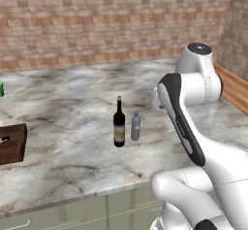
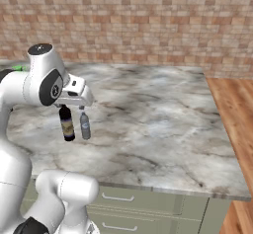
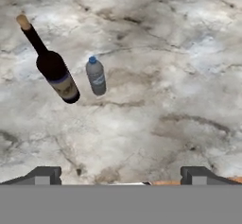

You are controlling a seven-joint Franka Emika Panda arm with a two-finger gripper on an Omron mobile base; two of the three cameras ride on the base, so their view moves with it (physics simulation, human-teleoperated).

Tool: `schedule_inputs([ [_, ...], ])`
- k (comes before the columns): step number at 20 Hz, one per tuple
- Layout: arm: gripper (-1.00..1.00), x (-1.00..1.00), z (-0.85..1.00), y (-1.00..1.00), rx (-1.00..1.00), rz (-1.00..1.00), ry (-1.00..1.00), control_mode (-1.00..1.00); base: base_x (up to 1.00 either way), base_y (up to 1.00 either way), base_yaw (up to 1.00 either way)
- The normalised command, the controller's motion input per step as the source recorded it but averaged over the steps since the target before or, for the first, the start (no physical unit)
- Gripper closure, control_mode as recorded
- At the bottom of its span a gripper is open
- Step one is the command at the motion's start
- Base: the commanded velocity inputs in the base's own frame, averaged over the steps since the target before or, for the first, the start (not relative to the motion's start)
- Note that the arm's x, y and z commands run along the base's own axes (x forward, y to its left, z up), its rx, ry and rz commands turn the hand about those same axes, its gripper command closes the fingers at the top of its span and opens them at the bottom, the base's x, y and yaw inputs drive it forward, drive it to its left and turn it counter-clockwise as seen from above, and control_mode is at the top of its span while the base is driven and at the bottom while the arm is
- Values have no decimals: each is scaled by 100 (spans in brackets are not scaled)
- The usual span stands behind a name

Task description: Place the drinks on the dining counter in a tight cluster.

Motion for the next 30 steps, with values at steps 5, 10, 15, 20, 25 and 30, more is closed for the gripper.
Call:
schedule_inputs([
  [5, -100, -1, -1, -4, 2, 0, 0, 100, -38, -39, -11],
  [10, -100, 0, 0, 0, 0, 0, 0, 100, -85, -59, -33],
  [15, -100, 0, 0, 0, 0, 0, 0, 100, -51, -81, -45],
  [20, -100, 0, 0, 0, 0, 0, 0, 100, 9, -39, -69],
  [25, -100, 0, 0, 0, 0, 0, 0, 100, 7, -20, -89],
  [30, -100, 0, 0, 0, 0, 0, 0, 100, 0, -15, -92],
])
